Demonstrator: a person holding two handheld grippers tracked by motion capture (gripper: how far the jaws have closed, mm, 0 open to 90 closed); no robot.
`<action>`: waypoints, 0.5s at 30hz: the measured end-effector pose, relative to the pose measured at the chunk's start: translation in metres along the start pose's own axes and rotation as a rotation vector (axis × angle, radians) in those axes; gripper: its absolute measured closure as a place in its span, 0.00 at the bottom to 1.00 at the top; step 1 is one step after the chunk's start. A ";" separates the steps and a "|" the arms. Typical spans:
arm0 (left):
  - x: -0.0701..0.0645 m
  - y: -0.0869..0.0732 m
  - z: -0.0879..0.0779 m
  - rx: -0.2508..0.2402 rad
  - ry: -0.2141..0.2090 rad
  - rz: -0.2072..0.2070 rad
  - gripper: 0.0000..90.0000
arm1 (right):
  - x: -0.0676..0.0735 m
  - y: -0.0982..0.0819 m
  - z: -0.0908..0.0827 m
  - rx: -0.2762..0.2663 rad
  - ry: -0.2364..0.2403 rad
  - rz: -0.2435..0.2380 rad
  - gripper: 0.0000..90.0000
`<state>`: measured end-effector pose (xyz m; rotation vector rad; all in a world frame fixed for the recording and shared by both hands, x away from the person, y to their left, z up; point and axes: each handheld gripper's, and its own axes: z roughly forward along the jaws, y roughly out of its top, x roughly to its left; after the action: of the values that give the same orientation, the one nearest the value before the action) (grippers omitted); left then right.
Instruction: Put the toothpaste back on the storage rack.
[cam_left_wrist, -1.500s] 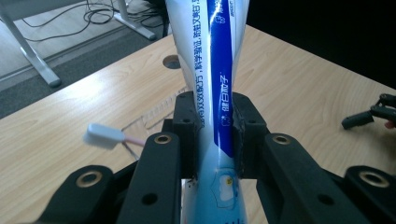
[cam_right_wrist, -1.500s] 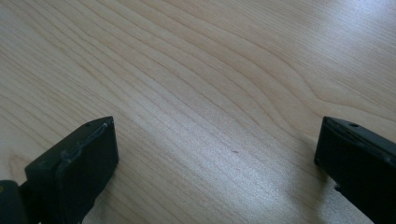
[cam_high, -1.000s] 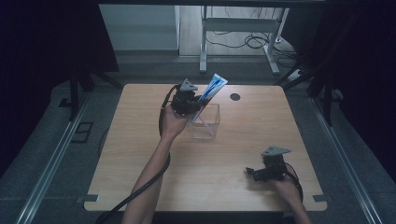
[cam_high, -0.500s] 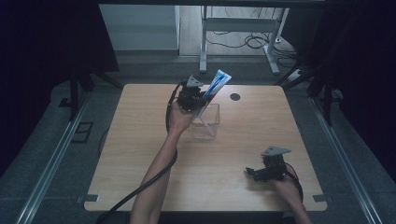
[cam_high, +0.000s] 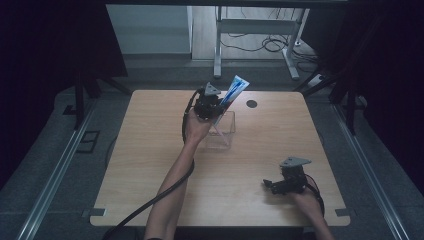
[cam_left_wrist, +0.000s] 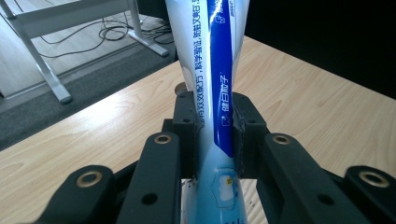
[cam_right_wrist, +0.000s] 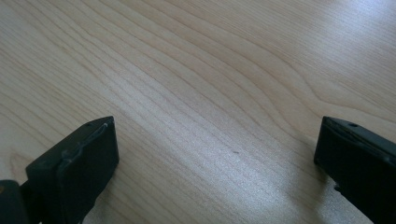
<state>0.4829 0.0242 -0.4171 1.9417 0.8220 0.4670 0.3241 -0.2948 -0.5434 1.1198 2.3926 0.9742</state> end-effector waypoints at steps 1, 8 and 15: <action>0.000 -0.001 0.001 0.001 -0.002 -0.007 0.83 | 0.000 0.000 0.000 0.001 0.000 0.000 0.00; -0.003 -0.007 0.008 0.026 0.003 0.010 0.83 | 0.000 0.000 0.000 0.001 0.001 0.001 0.00; -0.006 -0.013 0.013 0.046 0.008 0.022 0.83 | 0.000 0.000 0.000 0.000 0.001 0.001 0.00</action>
<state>0.4824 0.0163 -0.4350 1.9943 0.8246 0.4730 0.3241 -0.2948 -0.5434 1.1207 2.3934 0.9746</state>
